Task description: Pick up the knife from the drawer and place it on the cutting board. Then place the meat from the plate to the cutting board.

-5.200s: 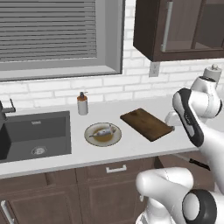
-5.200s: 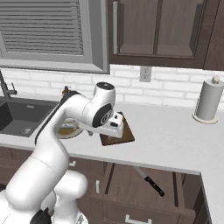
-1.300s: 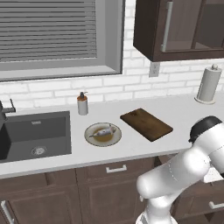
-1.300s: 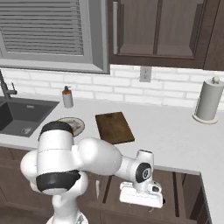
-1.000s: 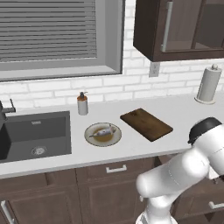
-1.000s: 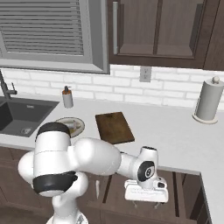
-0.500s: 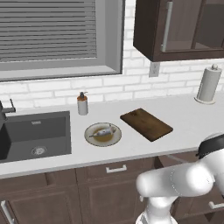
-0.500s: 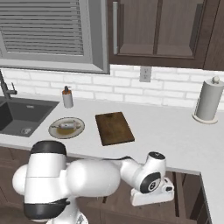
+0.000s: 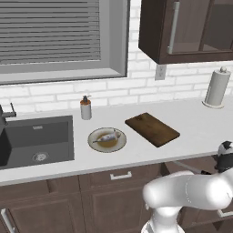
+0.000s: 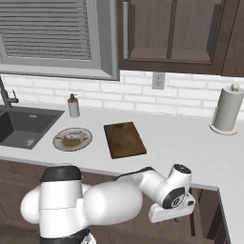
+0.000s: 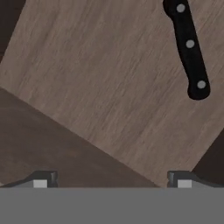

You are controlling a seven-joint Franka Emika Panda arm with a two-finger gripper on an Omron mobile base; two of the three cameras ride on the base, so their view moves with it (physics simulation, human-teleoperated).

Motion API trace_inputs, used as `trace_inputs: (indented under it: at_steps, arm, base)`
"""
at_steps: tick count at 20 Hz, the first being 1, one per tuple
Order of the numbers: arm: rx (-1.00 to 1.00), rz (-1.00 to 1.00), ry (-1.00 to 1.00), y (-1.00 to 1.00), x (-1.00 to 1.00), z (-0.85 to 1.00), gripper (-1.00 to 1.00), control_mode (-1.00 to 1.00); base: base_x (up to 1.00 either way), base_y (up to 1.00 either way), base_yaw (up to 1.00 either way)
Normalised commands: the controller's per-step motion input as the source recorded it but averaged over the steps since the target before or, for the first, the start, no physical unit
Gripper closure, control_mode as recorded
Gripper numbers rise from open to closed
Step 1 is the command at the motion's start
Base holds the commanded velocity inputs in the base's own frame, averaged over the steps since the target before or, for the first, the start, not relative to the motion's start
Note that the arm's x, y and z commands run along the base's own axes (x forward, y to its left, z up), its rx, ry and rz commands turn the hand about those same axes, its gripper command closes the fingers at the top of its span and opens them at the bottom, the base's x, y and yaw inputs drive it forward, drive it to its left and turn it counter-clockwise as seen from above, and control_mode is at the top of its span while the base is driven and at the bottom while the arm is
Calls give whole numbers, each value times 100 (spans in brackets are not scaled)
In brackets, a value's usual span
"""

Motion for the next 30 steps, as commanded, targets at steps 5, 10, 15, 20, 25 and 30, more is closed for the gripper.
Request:
trace_inputs:
  at_steps: [5, 10, 15, 20, 25, 30]
  arm:
    - [6, 9, 0, 0, 12, 0, -100, -100]
    - [5, 8, 0, 0, 26, 0, -100, -100]
    - [1, 5, 0, -1, 42, -7, -100, -100]
    - [0, 5, 0, -4, 31, -25, -100, -100]
    - [0, 4, 0, -9, 10, -45, -100, -100]
    - [0, 4, 0, -12, 10, -34, -100, -100]
  base:
    - [0, 0, 0]
    - [0, 0, 0]
    - [0, 0, 0]
    - [0, 0, 0]
    - [0, 0, 0]
    - [0, 0, 0]
